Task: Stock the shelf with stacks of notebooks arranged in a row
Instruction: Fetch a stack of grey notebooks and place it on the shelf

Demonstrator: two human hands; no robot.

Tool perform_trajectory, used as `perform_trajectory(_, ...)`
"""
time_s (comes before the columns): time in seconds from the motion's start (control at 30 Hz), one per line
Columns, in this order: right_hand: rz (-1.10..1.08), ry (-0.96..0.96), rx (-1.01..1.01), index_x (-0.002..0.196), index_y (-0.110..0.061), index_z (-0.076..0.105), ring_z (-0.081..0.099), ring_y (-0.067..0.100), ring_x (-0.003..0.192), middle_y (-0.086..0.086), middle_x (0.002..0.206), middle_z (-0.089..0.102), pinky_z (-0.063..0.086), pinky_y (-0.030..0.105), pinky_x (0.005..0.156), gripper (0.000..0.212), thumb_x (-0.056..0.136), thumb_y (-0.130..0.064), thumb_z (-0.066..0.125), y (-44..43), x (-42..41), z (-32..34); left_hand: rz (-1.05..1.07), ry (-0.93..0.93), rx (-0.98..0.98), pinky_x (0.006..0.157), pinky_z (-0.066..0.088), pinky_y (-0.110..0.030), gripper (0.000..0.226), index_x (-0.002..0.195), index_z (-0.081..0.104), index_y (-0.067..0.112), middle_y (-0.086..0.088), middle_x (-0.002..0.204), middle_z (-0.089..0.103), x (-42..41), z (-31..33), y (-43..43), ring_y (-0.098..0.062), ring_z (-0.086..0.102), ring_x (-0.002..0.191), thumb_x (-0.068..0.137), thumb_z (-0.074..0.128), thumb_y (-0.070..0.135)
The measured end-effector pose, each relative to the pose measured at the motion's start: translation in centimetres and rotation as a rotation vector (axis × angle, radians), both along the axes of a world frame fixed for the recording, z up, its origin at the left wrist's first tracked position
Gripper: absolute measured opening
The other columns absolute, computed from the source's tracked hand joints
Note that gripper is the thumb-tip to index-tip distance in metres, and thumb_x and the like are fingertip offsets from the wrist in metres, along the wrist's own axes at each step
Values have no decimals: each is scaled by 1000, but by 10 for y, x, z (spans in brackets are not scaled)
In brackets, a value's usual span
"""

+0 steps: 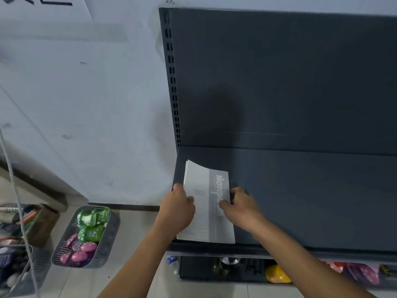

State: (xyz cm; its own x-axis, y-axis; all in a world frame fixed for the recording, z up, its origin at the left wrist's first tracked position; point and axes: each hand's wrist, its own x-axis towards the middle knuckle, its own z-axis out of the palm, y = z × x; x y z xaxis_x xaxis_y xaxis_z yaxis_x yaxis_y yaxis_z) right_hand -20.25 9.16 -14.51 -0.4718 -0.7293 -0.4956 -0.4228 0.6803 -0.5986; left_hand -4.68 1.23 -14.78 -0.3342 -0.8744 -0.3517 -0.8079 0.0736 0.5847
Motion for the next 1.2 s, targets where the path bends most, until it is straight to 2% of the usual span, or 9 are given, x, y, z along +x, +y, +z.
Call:
perform_trajectory(0.07,-3,43,-29,143,-17,37,57,24,113,4,138,45,51,41,93,54,96,-39,52,0,1,3,33,76,8,69,42,-28,22,121,42,10,2,98,53,0,4,-4,-15,52,83,103,49,19)
perform_trajectory(0.17,-35,-13,-149,144,-19,35,61,14,95,-1,122,58,51,34,75,47,101,-32,46,0,2,7,49,157,-31,62,40,-24,28,127,45,12,1,107,58,-1,13,-9,-11,54,85,104,48,26)
perform_trajectory(0.23,-56,-3,-227,143,-20,36,62,10,87,-4,112,62,50,29,67,44,101,-28,46,1,0,11,38,179,-76,61,40,-24,25,122,49,14,0,109,62,-3,18,-11,-9,55,84,103,50,30)
perform_trajectory(0.33,-71,72,-286,139,-22,42,63,12,92,-5,114,63,53,31,72,40,100,-24,50,4,-6,18,-9,109,-179,62,48,-23,19,109,54,19,3,101,65,-6,27,-13,-8,58,79,100,54,35)
perform_trajectory(0.47,-91,130,-310,129,-20,51,62,16,103,-2,120,63,55,37,86,32,97,-22,55,13,-11,28,-59,50,-290,72,50,-31,28,117,53,18,0,106,67,-13,35,-9,-16,60,87,98,56,37)
perform_trajectory(0.57,-108,189,-333,123,-20,52,62,18,98,-2,114,62,54,34,77,26,97,-23,56,23,-17,32,-100,70,-330,70,42,-29,39,131,46,15,-4,113,65,-23,37,-3,-15,53,86,98,56,35)
perform_trajectory(0.73,-114,336,-239,115,-15,48,59,19,89,1,104,57,45,31,63,22,98,-28,53,53,-31,35,-200,94,-313,70,40,-28,42,133,45,15,-4,118,64,-45,38,16,-15,52,87,98,56,35)
perform_trajectory(0.93,-183,453,-217,111,-15,47,46,10,71,-2,93,51,33,21,52,15,100,-24,50,88,-58,45,-337,163,-307,73,48,-35,37,127,49,17,-3,107,66,-88,39,31,-25,64,92,96,55,36)
perform_trajectory(1.2,-361,481,-231,115,-12,49,50,19,79,-1,96,53,39,30,67,20,97,-22,51,150,-107,51,-516,170,-359,69,47,-35,28,120,50,14,-2,96,65,-158,47,79,-22,60,81,98,51,31)
